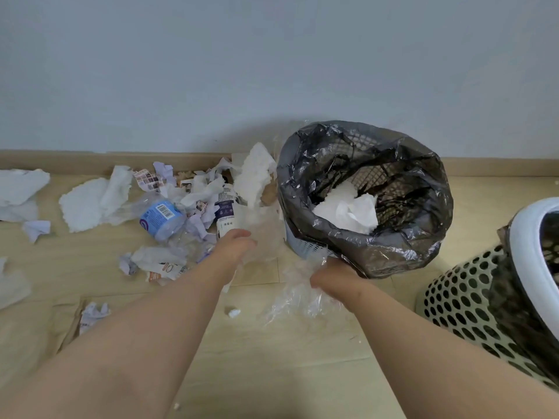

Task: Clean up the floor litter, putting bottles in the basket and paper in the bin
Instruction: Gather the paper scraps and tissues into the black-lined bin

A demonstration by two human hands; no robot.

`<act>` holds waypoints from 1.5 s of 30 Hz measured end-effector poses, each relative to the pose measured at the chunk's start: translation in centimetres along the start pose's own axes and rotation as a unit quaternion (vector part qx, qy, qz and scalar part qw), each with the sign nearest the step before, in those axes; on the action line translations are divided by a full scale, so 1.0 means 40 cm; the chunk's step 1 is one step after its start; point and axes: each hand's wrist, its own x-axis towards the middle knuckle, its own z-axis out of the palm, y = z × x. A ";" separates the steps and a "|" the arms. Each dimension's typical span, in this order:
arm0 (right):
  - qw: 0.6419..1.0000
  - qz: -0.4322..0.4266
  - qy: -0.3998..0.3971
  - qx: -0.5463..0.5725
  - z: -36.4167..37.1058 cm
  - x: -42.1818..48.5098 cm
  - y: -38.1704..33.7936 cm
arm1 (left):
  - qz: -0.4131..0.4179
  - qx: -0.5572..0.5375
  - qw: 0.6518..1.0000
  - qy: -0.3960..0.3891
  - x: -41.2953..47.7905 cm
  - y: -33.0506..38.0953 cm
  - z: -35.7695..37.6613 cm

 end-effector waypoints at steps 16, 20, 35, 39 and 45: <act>0.998 0.030 0.008 0.060 0.003 0.030 -0.007 | 0.075 -0.059 0.984 0.152 0.019 0.004 -0.028; 0.996 -0.010 0.000 0.088 0.002 -0.006 -0.064 | 0.014 -0.084 0.992 0.095 -0.008 0.048 -0.061; 0.955 -0.145 0.031 0.255 -0.170 -0.238 -0.200 | 0.107 -0.124 0.966 0.199 -0.266 0.292 -0.121; 0.912 -0.113 0.170 0.356 -0.258 -0.230 -0.171 | 0.204 -0.069 0.956 0.198 -0.311 0.329 -0.089; 0.873 -0.130 0.422 0.209 -0.272 -0.235 -0.103 | 0.271 0.095 0.941 0.179 -0.315 0.319 0.024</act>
